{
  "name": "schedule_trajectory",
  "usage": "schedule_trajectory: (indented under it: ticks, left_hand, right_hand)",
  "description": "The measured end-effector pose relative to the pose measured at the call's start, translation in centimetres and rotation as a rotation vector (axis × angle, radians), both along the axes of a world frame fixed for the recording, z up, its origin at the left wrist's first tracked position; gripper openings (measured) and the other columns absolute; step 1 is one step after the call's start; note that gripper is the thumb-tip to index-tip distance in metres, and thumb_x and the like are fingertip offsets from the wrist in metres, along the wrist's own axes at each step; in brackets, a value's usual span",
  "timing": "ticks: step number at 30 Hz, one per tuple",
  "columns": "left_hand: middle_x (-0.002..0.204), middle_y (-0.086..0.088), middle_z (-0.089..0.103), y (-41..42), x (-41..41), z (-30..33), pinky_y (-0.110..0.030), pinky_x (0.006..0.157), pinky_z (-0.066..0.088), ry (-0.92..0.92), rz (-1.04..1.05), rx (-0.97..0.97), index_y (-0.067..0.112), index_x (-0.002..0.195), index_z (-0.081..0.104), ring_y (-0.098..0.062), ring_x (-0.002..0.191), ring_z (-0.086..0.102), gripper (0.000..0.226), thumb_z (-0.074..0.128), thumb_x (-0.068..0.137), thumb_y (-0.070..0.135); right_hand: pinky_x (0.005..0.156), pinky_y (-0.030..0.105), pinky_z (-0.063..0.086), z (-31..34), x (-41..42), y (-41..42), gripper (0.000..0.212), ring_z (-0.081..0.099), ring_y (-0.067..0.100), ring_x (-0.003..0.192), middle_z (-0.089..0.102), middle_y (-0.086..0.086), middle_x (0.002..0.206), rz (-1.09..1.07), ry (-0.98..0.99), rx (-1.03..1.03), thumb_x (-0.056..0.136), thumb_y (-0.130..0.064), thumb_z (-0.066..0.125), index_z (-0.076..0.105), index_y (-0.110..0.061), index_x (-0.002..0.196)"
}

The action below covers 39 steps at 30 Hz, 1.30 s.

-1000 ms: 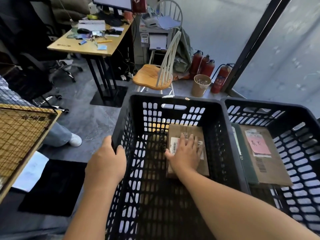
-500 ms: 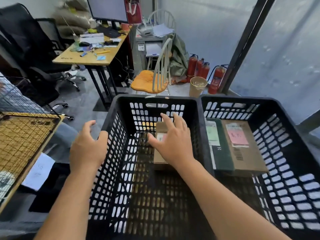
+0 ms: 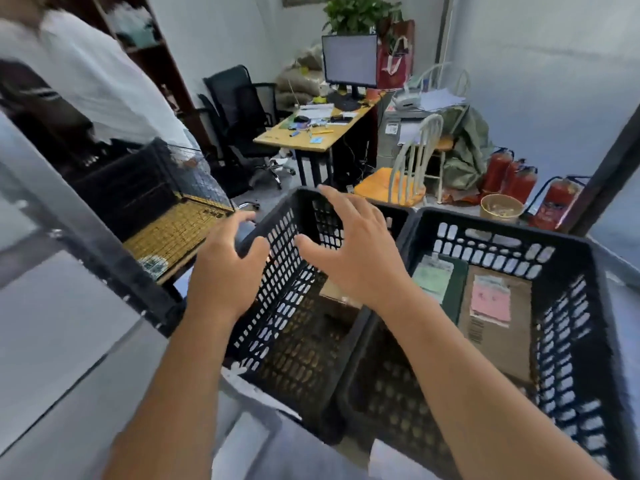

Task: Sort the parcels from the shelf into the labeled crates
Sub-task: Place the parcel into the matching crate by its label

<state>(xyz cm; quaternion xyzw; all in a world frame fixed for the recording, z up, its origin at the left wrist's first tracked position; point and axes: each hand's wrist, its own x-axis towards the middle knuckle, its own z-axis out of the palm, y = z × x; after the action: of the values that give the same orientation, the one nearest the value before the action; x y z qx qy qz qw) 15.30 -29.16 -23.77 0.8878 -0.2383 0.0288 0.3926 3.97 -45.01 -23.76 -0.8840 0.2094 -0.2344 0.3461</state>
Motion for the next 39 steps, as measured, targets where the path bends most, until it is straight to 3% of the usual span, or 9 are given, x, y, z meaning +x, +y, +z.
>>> schedule_trajectory:
  ticks: [5, 9, 14, 19, 22, 26, 35, 39]
  left_hand:
    - [0.139, 0.018, 0.059, 5.9, -8.0, 2.5, -0.038, 0.099, 0.047, 0.014, 0.141, -0.012, 0.049, 0.140, 0.053, -0.009, 0.126, 0.053, 0.042, 0.056, 0.100, 0.037]
    - [0.142, 0.013, 0.062, 12.6, -12.3, 5.1, -0.039, 0.100, 0.051, -0.035, 0.314, -0.023, 0.045, 0.143, 0.055, -0.013, 0.125, 0.059, 0.042, 0.057, 0.101, 0.040]
    - [0.150, 0.018, 0.055, 23.2, -18.3, 7.8, -0.041, 0.113, 0.047, -0.052, 0.499, -0.050, 0.048, 0.145, 0.052, -0.010, 0.133, 0.054, 0.042, 0.054, 0.104, 0.040]
    - [0.137, 0.028, 0.055, 34.2, -25.3, 9.2, -0.041, 0.105, 0.052, -0.051, 0.672, -0.104, 0.054, 0.141, 0.052, -0.004, 0.114, 0.060, 0.041, 0.053, 0.102, 0.043]
    - [0.134, 0.030, 0.055, 40.8, -29.5, 9.5, -0.042, 0.101, 0.055, -0.066, 0.749, -0.144, 0.055, 0.140, 0.052, -0.002, 0.111, 0.060, 0.039, 0.052, 0.102, 0.045]
    - [0.136, 0.028, 0.056, 47.1, -32.9, 9.8, -0.042, 0.102, 0.055, -0.069, 0.825, -0.208, 0.055, 0.138, 0.053, -0.002, 0.115, 0.059, 0.038, 0.051, 0.102, 0.045]
    - [0.143, 0.024, 0.057, 48.1, -29.0, 11.3, -0.044, 0.111, 0.049, -0.040, 0.800, -0.263, 0.051, 0.140, 0.054, -0.006, 0.122, 0.059, 0.038, 0.049, 0.103, 0.047]
    - [0.135, 0.027, 0.059, 46.4, -24.2, 12.3, -0.043, 0.109, 0.050, -0.059, 0.824, -0.263, 0.050, 0.138, 0.056, -0.003, 0.117, 0.060, 0.036, 0.048, 0.102, 0.048]
  right_hand:
    - [0.113, 0.049, 0.038, 2.9, -2.9, 4.9, 0.074, 0.037, 0.022, 0.139, 0.050, -0.007, 0.136, 0.209, -0.023, 0.086, 0.088, -0.067, 0.058, 0.029, -0.049, 0.154]
    - [0.114, 0.052, 0.040, 4.6, -4.3, 11.2, 0.076, 0.038, 0.021, 0.141, 0.049, -0.008, 0.145, 0.428, -0.040, 0.125, 0.086, -0.071, 0.056, 0.030, -0.051, 0.154]
    - [0.108, 0.047, 0.044, 6.2, -6.3, 21.0, 0.068, 0.044, 0.016, 0.135, 0.050, -0.013, 0.140, 0.651, -0.050, 0.179, 0.091, -0.065, 0.060, 0.033, -0.053, 0.152]
    - [0.088, 0.037, 0.050, 6.9, -9.4, 32.6, 0.063, 0.054, 0.010, 0.117, 0.052, -0.016, 0.128, 0.794, -0.074, 0.233, 0.087, -0.066, 0.058, 0.038, -0.058, 0.146]
    - [0.079, 0.031, 0.045, 6.6, -11.8, 39.7, 0.060, 0.049, 0.006, 0.115, 0.053, -0.017, 0.126, 0.849, -0.083, 0.240, 0.087, -0.063, 0.059, 0.041, -0.058, 0.144]
    - [0.085, 0.030, 0.042, 6.5, -14.2, 46.1, 0.061, 0.050, 0.006, 0.117, 0.055, -0.015, 0.127, 0.900, -0.093, 0.279, 0.088, -0.060, 0.061, 0.044, -0.052, 0.145]
    - [0.093, 0.033, 0.036, 8.8, -11.3, 45.4, 0.047, 0.047, 0.008, 0.122, 0.056, -0.014, 0.125, 0.771, -0.140, 0.330, 0.094, -0.053, 0.059, 0.049, -0.049, 0.141]
    - [0.096, 0.037, 0.042, 9.9, -7.0, 43.1, 0.048, 0.052, 0.012, 0.122, 0.060, -0.011, 0.125, 0.721, -0.207, 0.353, 0.095, -0.051, 0.057, 0.052, -0.042, 0.142]
